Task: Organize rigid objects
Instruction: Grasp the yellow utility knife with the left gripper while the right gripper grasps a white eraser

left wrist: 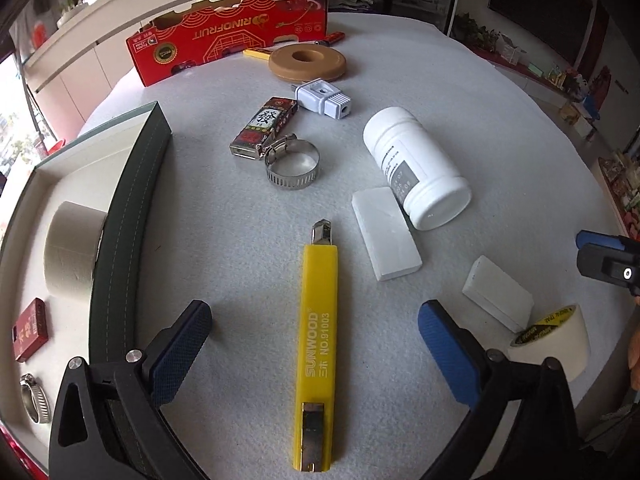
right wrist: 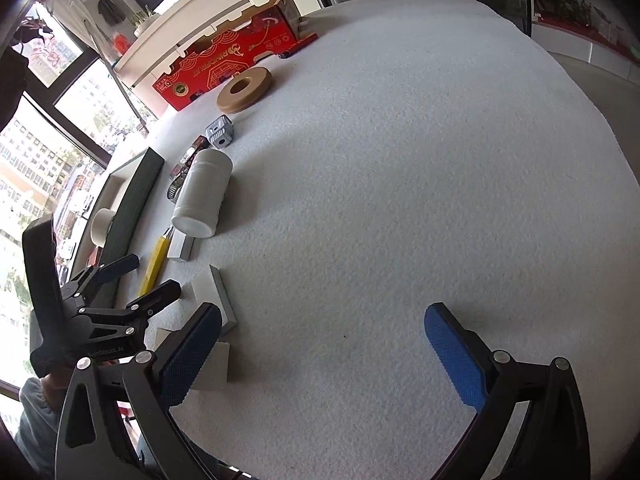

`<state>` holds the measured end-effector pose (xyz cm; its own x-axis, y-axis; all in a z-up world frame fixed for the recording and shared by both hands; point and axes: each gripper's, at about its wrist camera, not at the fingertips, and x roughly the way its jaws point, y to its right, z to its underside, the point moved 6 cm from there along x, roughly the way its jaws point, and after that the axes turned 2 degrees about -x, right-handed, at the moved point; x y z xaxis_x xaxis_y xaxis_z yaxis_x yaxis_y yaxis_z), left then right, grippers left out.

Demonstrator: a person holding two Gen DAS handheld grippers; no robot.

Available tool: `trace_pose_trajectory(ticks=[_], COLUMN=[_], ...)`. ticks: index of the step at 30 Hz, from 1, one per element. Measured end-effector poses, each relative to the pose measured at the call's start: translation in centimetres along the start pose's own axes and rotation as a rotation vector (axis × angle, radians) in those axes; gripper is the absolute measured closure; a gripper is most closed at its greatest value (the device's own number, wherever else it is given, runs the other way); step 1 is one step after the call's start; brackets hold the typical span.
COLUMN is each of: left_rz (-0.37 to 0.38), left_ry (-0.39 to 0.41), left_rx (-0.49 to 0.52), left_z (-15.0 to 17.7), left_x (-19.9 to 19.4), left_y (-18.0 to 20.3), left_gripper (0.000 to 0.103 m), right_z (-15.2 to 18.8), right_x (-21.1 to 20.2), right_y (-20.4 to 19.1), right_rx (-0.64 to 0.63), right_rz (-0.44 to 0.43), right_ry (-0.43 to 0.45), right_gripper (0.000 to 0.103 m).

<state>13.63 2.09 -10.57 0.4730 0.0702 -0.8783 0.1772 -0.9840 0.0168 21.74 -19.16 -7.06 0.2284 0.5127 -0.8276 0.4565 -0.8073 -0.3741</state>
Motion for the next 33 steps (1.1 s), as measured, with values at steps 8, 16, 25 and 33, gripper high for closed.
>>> trace_pose_trajectory(ticks=[8,16,25,33], left_rz=[-0.036,-0.048,-0.072,-0.049], left_ry=[0.010,-0.003,0.029,0.016], left_rx=[-0.051,-0.046,-0.020,-0.049], left_z=[0.3,1.7,2.3,1.1], left_x=[-0.3,-1.1,-1.6,-0.8], left_y=[-0.1,-0.9,-1.2,0.2], left_gripper=[0.000,0.000,0.000,0.000], right_z=[-1.3,-1.3,-0.6,-2.3], right_x=[1.8,5.0,6.7,5.5], right_y=[-2.8,-8.7,-10.4,-6.2], right_rx=[-0.065,-0.331,-0.442,-0.449], right_rz=[-0.027,0.064,0.136,0.268], right_ry=[-0.121,-0.219,-0.261,-0.240], right_gripper=[0.001,0.001,0.011,0.044])
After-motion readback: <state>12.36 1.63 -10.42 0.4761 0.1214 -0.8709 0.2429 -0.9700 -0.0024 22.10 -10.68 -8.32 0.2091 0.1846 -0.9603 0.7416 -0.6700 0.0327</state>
